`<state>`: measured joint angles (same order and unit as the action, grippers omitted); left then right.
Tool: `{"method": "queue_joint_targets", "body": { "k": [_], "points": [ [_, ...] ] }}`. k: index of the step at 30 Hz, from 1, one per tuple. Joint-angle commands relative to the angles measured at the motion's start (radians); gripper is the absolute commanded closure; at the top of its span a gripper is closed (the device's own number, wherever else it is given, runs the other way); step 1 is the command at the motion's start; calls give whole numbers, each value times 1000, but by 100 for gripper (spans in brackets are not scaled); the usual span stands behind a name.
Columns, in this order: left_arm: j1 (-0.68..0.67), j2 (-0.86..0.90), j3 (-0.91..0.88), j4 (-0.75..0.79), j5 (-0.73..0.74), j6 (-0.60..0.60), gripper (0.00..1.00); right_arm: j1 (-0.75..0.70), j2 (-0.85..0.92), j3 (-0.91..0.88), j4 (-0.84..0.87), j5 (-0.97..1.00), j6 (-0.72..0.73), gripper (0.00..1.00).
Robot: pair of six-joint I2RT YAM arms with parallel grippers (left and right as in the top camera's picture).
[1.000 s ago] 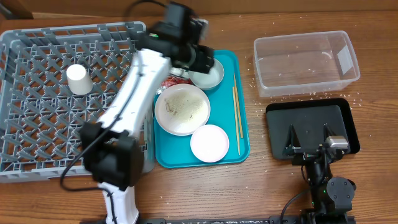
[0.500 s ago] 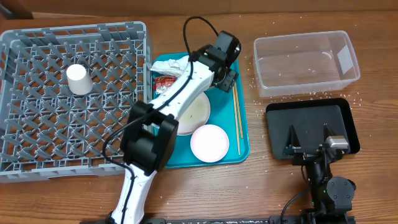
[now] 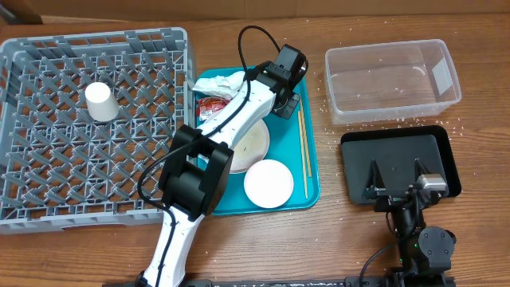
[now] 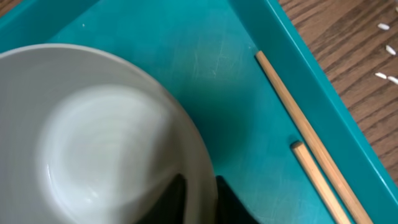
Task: Sort waste into correct bins and load items into the dishwasher
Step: 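Return the left gripper to the tray and grasp the grey bowl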
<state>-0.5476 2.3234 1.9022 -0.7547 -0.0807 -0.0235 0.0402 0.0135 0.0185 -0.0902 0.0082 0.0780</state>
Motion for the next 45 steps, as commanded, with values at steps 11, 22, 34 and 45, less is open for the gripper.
{"method": "queue_joint_targets", "body": {
  "k": [11, 22, 34, 45],
  "points": [
    [6, -66, 231, -125, -13, -52, 96, 5, -11, -10, 6, 13, -4, 0],
    [195, -249, 372, -221, 111, -105, 96, 5, -11, -10, 6, 13, -4, 0],
    [741, -151, 372, -208, 933, -116, 96, 5, -11, -10, 6, 13, -4, 0],
    [912, 4, 372, -205, 1206, -156, 96, 5, -11, -10, 6, 13, -4, 0]
  ]
}}
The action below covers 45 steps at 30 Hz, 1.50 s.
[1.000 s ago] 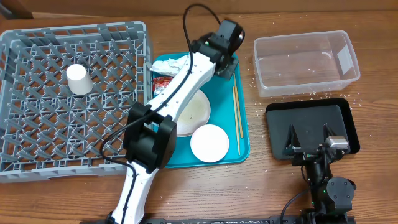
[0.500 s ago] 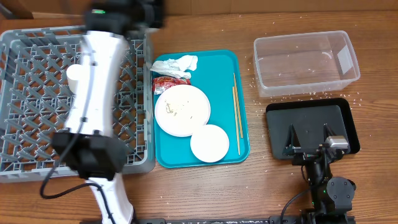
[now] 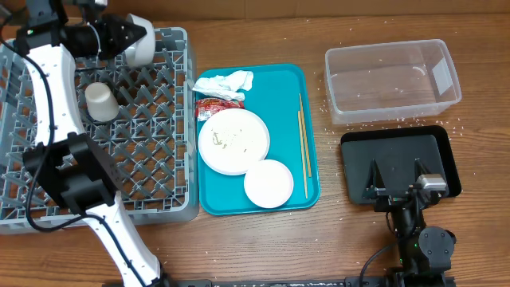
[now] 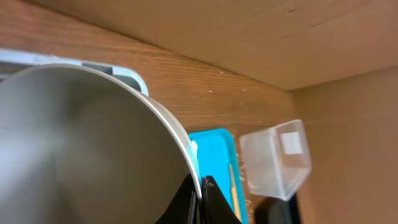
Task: Sort waste into correct bins and load items into the dishwasher
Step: 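Return the left gripper to the tray and grasp the grey bowl, then carry the grey bowl over the dish rack and lower it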
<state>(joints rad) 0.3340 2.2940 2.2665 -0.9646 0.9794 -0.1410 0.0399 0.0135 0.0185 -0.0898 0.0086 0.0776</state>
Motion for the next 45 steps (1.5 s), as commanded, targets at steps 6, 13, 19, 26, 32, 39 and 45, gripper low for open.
{"method": "queue_joint_targets", "body": {
  "k": [6, 13, 19, 26, 32, 39, 45],
  "points": [
    [68, 108, 7, 93, 317, -52, 96, 5, -11, -10, 6, 13, -3, 0],
    [105, 150, 7, 116, 319, -136, 96, 5, -11, -10, 6, 13, -3, 0],
    [124, 165, 6, 113, 315, -182, 96, 5, -11, -10, 6, 13, -3, 0],
    [159, 165, 6, 108, 288, -246, 86, 5, -11, -10, 6, 13, -3, 0],
    [193, 165, 7, 104, 241, -267, 69, 5, -11, -10, 6, 13, -3, 0],
    [221, 161, 8, 97, 218, -310, 50, 5, -11, -10, 6, 13, -3, 0],
    [238, 128, 9, 79, 214, -309, 59, 5, -11, -10, 6, 13, -3, 0]
  ]
}}
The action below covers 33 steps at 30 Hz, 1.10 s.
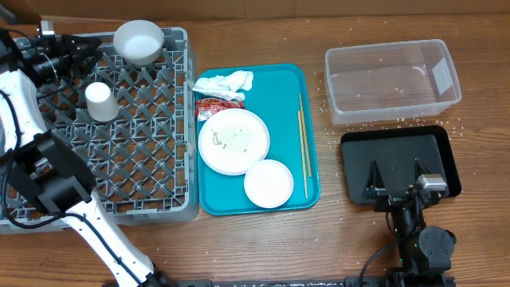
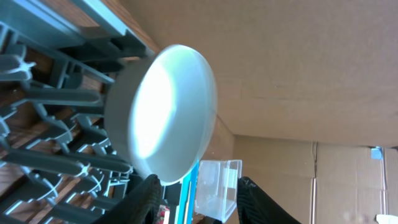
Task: Sort waste into correct bins and load items into the dishwasher
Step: 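Carry the grey bowl over the dish rack and lower it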
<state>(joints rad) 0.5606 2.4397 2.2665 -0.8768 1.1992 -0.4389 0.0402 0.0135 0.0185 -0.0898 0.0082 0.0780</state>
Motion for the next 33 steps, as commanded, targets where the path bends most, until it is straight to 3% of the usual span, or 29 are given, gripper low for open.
{"method": "queue_joint_targets", "body": {
  "k": [1, 6, 9, 13, 16, 20, 25, 28, 33],
  "points": [
    [11, -27, 9, -8, -5, -10, 59, 5, -11, -10, 6, 13, -4, 0],
    [-8, -108, 9, -6, -11, 126, 59, 5, -11, -10, 6, 13, -4, 0],
    [-51, -190, 9, -18, -101, 210, 59, 5, -11, -10, 6, 13, -4, 0],
    [-184, -313, 9, -84, -393, 377, 50, 5, -11, -10, 6, 13, -4, 0],
    [-333, -362, 9, -137, -727, 457, 42, 5, -11, -10, 6, 13, -4, 0],
    [-529, -346, 8, -158, -1115, 496, 40, 5, -11, -10, 6, 13, -4, 0],
    [-695, -243, 8, -113, -1473, 502, 32, 5, -11, -10, 6, 13, -4, 0],
    [-711, -193, 8, -74, -1524, 502, 26, 5, -11, -10, 6, 13, -4, 0],
    [-693, -160, 8, -38, -1559, 480, 25, 5, -11, -10, 6, 13, -4, 0]
  ]
}}
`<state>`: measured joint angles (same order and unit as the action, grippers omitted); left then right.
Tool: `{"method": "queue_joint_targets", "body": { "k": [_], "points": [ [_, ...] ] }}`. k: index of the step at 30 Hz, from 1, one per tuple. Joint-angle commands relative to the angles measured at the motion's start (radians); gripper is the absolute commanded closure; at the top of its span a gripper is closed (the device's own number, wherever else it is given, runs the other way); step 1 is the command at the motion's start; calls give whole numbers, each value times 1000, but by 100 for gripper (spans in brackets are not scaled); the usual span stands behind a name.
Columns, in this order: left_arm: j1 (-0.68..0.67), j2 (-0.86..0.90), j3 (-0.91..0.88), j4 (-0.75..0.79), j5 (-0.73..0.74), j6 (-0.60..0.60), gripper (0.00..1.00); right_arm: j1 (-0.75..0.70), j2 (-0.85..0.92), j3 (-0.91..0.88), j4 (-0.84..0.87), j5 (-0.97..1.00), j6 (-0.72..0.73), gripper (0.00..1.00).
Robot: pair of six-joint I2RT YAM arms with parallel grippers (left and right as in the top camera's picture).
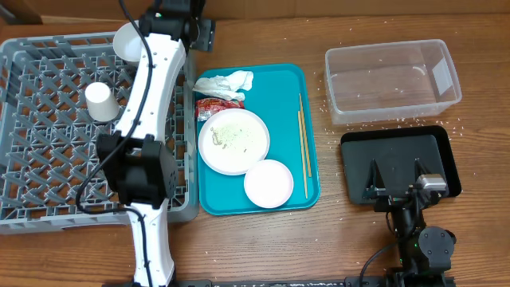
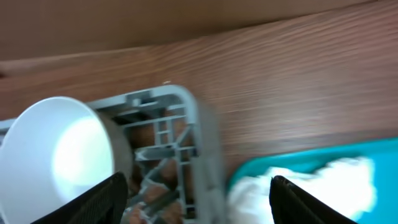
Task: Sort waste into correct bins and load items into the dishwasher
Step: 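Carry the grey bowl over the dish rack and lower it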
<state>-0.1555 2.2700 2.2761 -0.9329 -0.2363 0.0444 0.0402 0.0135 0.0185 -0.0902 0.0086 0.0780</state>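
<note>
A white bowl lies in the far right corner of the grey dish rack, beside a white cup. In the left wrist view the bowl shows by the rack corner. My left gripper hovers just beyond that corner, near the teal tray; the left gripper is open and empty, above the rack edge and a crumpled napkin. My right gripper rests over the black bin, its fingers apart.
On the tray lie the napkin, a red wrapper, a soiled plate, a small white dish and chopsticks. A clear plastic bin stands at the far right. White crumbs dot the table around the bins.
My left gripper has moved from the rack's far left side to beyond its far right corner, by the tray. It stays open. The bowl has not moved.
My left gripper was shut on the white bowl's rim on the tray. Then it held the bowl over the rack's far edge. Then the bowl lay in the rack's corner with the gripper open and away at the left. Now the gripper is back by the tray.
</note>
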Motion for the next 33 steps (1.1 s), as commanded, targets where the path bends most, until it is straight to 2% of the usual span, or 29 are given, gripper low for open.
{"method": "queue_joint_targets", "body": {
  "k": [1, 5, 12, 22, 25, 33],
  "points": [
    [31, 10, -2, 23, -134, -11, 25, 5, -11, -10, 6, 13, -4, 0],
    [51, 6, -2, 38, -160, -18, 26, 5, -11, -10, 6, 13, -4, 0],
    [86, 31, -3, 42, -154, -7, 34, 5, -11, -10, 6, 13, -4, 0],
    [166, 68, -3, 29, 76, -13, 36, 5, -11, -10, 6, 13, -4, 0],
    [175, 72, -3, 25, 149, 27, 36, 5, -11, -10, 6, 13, -4, 0],
    [175, 120, -4, 16, 163, 39, 36, 5, -11, -10, 6, 13, -3, 0]
  ]
}}
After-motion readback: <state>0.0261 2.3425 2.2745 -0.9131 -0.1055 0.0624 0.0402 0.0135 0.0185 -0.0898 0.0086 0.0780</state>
